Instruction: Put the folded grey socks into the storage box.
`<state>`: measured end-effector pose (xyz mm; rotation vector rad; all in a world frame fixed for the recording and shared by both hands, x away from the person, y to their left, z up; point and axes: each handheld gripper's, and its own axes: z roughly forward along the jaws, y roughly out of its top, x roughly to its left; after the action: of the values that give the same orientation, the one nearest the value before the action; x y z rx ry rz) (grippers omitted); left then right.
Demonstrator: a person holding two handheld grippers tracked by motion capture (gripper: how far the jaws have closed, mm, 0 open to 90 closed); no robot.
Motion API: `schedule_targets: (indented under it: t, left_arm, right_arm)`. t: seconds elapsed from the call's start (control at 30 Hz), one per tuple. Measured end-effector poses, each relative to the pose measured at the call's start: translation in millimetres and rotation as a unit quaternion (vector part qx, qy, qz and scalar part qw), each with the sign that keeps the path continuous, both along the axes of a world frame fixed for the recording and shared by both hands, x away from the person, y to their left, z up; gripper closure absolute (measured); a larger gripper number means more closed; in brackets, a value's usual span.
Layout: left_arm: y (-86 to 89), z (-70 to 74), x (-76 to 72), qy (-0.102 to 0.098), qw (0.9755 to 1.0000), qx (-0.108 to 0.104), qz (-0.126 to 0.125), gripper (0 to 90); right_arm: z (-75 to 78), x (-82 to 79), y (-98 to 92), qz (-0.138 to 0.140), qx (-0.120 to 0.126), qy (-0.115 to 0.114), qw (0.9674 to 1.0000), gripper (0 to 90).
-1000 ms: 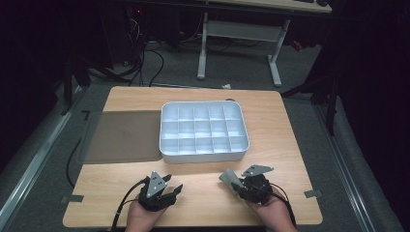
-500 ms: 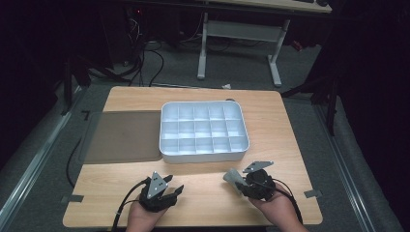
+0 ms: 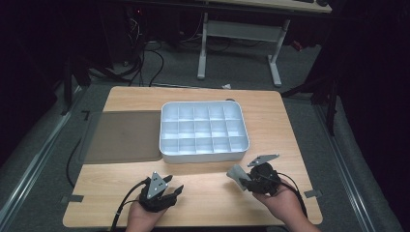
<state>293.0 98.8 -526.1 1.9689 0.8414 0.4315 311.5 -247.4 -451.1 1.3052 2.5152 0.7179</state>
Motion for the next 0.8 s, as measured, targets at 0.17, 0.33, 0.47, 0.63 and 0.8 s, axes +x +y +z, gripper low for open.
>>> schedule_targets:
  t: [0.17,0.33,0.47,0.63,0.8]
  left_arm:
    - [-0.1,-0.1,-0.2,0.000,1.0000,-0.001,0.000,45.1]
    - [-1.9,-0.8,-0.8,0.001,1.0000,0.002,-0.003,45.1]
    - [-3.5,-1.4,-1.4,0.000,1.0000,0.005,-0.005,44.9]
    - [-1.8,-0.6,-1.1,-0.001,1.0000,0.002,-0.004,44.9]
    - [-1.7,-0.5,-1.0,-0.001,1.0000,0.002,-0.004,44.9]
  right_arm:
    - [13.5,1.9,-1.9,-0.003,0.007,-0.002,1.0000,70.7]
    - [25.4,6.4,-4.0,-0.004,0.014,-0.007,0.9999,70.7]
    - [33.7,11.3,-3.7,-0.003,0.013,-0.011,0.9999,70.7]
    - [43.0,20.5,-1.8,-0.006,0.015,-0.012,0.9998,70.7]
    - [52.4,33.2,-1.6,-0.017,0.012,-0.009,0.9997,70.8]
